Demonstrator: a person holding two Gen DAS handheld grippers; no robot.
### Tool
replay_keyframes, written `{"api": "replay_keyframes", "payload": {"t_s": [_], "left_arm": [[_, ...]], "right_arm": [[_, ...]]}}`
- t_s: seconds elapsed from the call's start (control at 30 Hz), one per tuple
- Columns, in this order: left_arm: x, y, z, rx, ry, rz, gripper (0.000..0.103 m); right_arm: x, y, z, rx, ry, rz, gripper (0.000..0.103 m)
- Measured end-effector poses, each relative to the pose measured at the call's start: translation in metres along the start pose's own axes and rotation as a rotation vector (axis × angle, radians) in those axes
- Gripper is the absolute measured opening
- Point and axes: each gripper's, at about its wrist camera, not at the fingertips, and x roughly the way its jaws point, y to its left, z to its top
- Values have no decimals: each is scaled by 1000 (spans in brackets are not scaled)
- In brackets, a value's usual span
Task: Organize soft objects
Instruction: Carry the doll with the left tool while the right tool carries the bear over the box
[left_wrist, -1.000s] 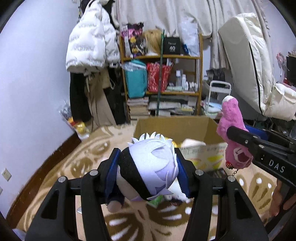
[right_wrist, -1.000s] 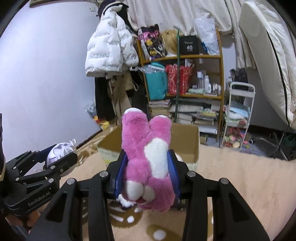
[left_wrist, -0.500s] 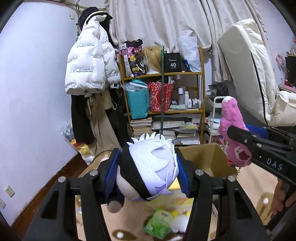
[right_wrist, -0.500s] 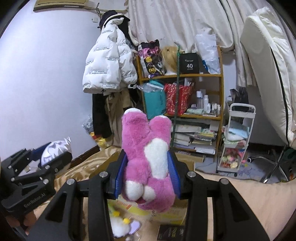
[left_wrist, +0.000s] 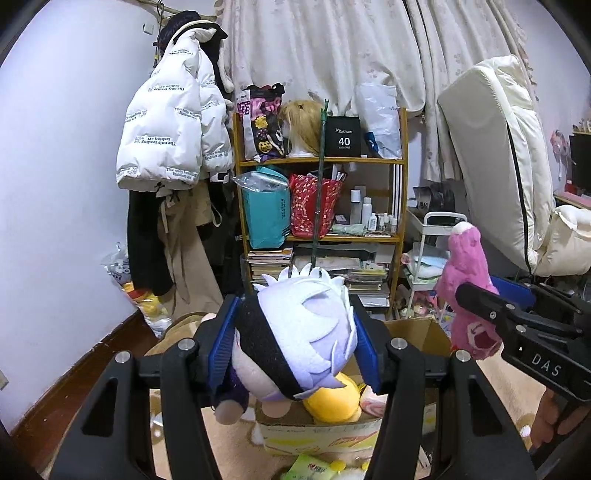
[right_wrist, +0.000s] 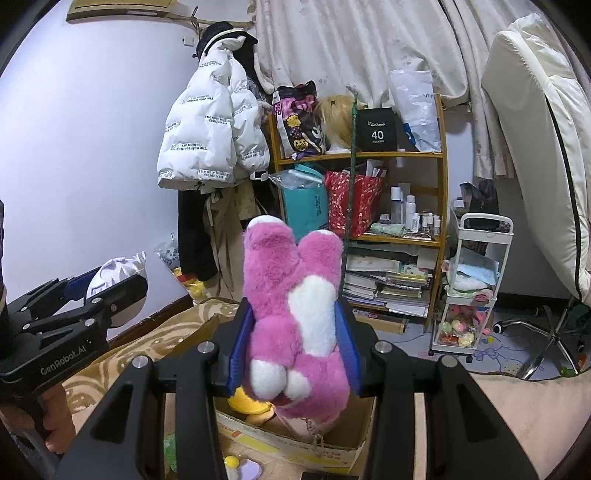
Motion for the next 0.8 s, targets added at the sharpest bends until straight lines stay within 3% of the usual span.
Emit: {"api": "replay_keyframes", "payload": {"t_s": [0.53, 0.63, 0.8], "left_arm": [[47, -5, -20, -19, 100, -31, 57], [54, -4, -25, -35, 117, 1, 57], [65, -5, -33, -43, 165, -37, 57]], "right_arm": [[28, -11, -34, 48, 77, 18, 47], [32, -11, -38, 48, 93, 18, 47], [36, -12, -43, 46, 113, 12, 47]]}}
